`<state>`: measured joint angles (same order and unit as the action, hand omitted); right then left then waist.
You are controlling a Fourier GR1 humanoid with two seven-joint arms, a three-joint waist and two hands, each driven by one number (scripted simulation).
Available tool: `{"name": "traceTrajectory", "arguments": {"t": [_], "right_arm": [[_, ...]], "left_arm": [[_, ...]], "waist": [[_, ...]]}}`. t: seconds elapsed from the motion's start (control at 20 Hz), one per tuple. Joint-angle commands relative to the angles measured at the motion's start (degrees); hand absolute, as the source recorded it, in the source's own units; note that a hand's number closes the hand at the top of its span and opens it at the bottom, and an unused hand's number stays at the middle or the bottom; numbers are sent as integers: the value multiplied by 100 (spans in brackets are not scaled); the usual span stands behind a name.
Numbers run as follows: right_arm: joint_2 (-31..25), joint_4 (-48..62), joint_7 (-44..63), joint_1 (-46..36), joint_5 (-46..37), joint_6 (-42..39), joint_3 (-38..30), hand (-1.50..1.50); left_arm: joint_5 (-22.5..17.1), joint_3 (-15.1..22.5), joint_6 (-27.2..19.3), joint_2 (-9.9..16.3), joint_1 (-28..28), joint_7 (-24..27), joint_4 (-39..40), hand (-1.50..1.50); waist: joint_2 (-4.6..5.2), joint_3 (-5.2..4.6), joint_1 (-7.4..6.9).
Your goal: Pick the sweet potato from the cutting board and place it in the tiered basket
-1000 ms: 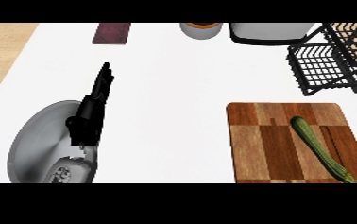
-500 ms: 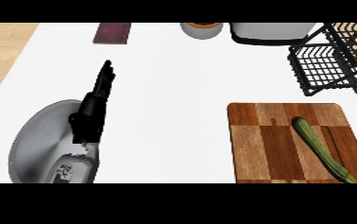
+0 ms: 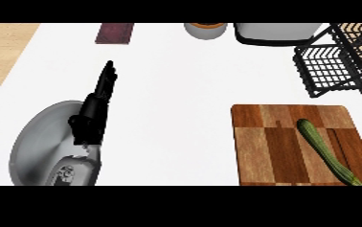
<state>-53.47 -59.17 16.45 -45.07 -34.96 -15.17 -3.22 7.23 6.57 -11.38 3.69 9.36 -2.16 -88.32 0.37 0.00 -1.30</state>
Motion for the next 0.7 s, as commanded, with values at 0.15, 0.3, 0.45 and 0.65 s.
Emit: {"name": "traceTrajectory", "arguments": {"t": [0.15, 0.3, 0.45, 0.65], "right_arm": [[537, 1402, -61, -644, 400, 136, -594, -150], [603, 1731, -442, -644, 641, 321, -932, -150], [538, 1748, -371, -753, 973, 503, -1399, -150], [342, 1751, -76, -866, 1168, 1036, -1902, -150]], "left_arm": [[-156, -172, 257, 166, 114, -71, 142, 0], [-31, -134, 84, 104, 58, -142, -136, 0], [181, 73, -178, -216, 29, 55, 146, 0], [206, 35, -136, -72, -2, -278, -193, 0]], "waist": [[7, 1, -22], [-7, 4, -8], [-7, 3, 53], [-33, 2, 73]]}}
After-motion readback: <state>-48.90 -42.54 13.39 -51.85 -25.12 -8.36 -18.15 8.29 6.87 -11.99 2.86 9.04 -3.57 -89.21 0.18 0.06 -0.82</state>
